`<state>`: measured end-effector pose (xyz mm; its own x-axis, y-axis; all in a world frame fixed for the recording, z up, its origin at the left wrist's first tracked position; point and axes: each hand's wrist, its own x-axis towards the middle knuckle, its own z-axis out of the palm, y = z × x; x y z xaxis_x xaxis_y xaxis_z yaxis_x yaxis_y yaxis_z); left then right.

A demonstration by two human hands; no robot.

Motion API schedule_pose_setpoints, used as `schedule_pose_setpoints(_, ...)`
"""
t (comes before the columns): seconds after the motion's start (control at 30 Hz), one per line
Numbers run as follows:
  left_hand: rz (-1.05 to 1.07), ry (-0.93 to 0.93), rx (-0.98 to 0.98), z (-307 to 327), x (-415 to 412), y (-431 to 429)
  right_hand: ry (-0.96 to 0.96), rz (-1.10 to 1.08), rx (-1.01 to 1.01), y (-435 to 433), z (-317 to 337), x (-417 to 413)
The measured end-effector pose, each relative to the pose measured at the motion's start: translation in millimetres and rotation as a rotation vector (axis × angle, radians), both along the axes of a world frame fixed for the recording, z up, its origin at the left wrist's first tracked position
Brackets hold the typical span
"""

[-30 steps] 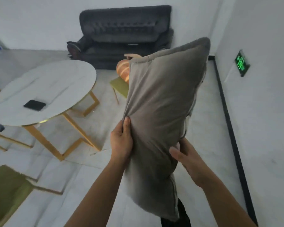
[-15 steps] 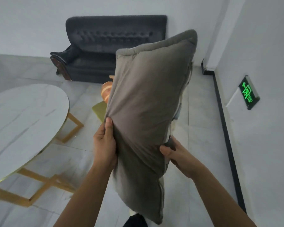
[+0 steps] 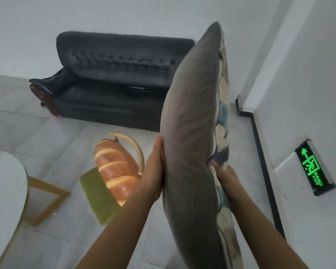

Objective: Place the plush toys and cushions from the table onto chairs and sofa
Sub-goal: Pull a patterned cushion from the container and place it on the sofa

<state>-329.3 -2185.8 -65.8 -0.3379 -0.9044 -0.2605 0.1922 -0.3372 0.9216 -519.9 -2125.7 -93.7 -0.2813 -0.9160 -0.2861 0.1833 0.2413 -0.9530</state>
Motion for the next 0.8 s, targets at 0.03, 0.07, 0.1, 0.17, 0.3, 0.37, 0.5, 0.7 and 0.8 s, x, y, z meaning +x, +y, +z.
schedule_pose_setpoints(0.03, -0.025, -0.026, -0.010, 0, -12, -25, 0.009, -0.061, 0.009, -24, 6, -12)
schedule_pose_setpoints(0.07, -0.041, -0.036, -0.016, -2, -24, -50, 0.029, -0.110, 0.011, -47, 7, -24)
schedule_pose_setpoints(0.1, -0.058, -0.035, -0.015, -2, -36, -75, 0.042, -0.144, -0.003, -71, 3, -38)
schedule_pose_setpoints(0.17, -0.047, -0.038, 0.021, -4, -60, -127, 0.070, -0.174, -0.035, -122, -10, -58)
schedule_pose_setpoints(0.3, 0.078, -0.138, 0.048, -13, -110, -230, 0.119, -0.152, -0.095, -240, -42, -104)
schedule_pose_setpoints(0.37, 0.234, -0.187, 0.011, -11, -133, -277, 0.148, -0.095, -0.114, -304, -47, -122)
schedule_pose_setpoints(0.5, 0.483, -0.281, -0.077, -3, -154, -368, 0.251, 0.041, -0.123, -427, -40, -128)
schedule_pose_setpoints(0.7, 0.800, -0.131, -0.002, -12, -110, -508, 0.236, 0.361, -0.005, -598, -16, -116)
schedule_pose_setpoints(0.8, 0.819, 0.017, 0.006, -19, -89, -571, 0.185, 0.419, 0.023, -691, -26, -113)
